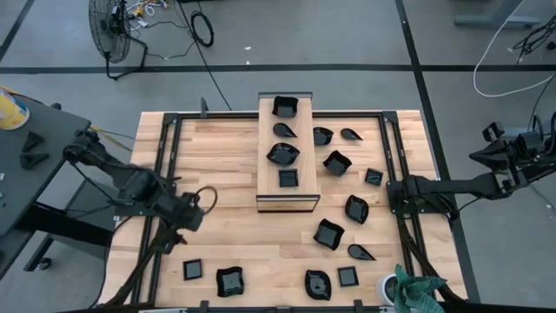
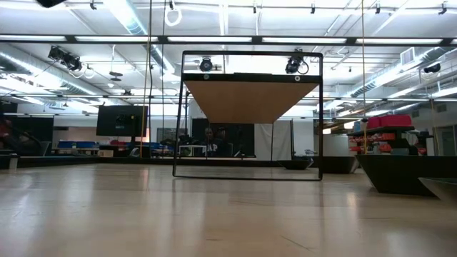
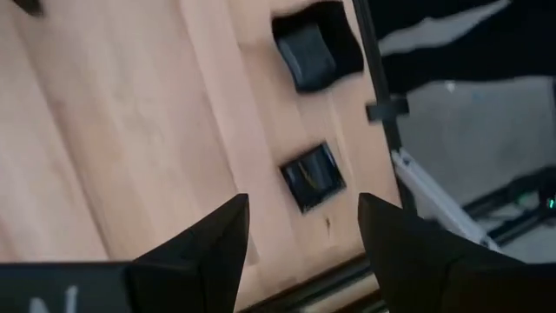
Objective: Pick & Place Mini shaped plates
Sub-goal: Stack the square plate on top of the square plate on the shelf
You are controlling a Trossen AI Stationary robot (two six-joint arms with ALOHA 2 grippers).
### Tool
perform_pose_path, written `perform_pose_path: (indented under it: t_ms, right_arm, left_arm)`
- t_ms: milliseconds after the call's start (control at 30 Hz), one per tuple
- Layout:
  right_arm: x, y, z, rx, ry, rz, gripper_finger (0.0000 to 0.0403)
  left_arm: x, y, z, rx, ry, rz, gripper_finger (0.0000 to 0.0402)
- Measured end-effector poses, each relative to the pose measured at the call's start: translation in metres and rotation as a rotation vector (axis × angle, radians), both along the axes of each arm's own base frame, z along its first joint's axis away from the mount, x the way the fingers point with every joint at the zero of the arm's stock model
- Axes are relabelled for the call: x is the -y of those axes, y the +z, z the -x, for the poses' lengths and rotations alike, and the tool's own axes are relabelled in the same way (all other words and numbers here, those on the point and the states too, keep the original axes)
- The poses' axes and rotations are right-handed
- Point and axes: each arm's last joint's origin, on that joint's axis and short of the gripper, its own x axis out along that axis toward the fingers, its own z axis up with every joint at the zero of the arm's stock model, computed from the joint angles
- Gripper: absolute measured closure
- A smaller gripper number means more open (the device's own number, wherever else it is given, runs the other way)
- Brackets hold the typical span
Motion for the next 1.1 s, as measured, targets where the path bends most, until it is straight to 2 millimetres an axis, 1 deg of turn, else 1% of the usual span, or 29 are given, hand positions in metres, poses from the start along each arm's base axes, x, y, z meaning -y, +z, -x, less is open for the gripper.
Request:
perform_pose_path:
  t_ms: [200, 333, 500, 800, 967, 1100]
  right_arm:
    - [0.0, 0.0, 0.0, 0.0, 0.0, 0.0, 0.0392]
    - [0.0, 0.0, 0.0, 0.0, 0.0, 0.0, 0.0392]
    - [0.0, 0.0, 0.0, 0.0, 0.0, 0.0, 0.0392]
    - [0.0, 0.0, 0.0, 0.0, 0.0, 0.0, 0.0392]
    - [0.0, 0.0, 0.0, 0.0, 0.0, 0.0, 0.0392]
    - [0.0, 0.0, 0.0, 0.0, 0.0, 0.0, 0.0392]
  left_arm:
    - [0.018, -0.026, 0.011, -0.033, -0.094, -0.026, 0.0181]
    - [0.027, -0.039, 0.013, -0.026, -0.068, -0.02, 0.0181]
    - [0.034, -0.056, 0.016, -0.028, -0.019, -0.014, 0.0181]
    - [0.038, -0.095, 0.027, -0.054, -0.063, -0.049, 0.0181]
    - [0.038, -0.115, 0.028, -0.053, -0.019, -0.013, 0.0181]
    - [0.036, -0.132, 0.03, -0.084, 0.054, 0.006, 0.0181]
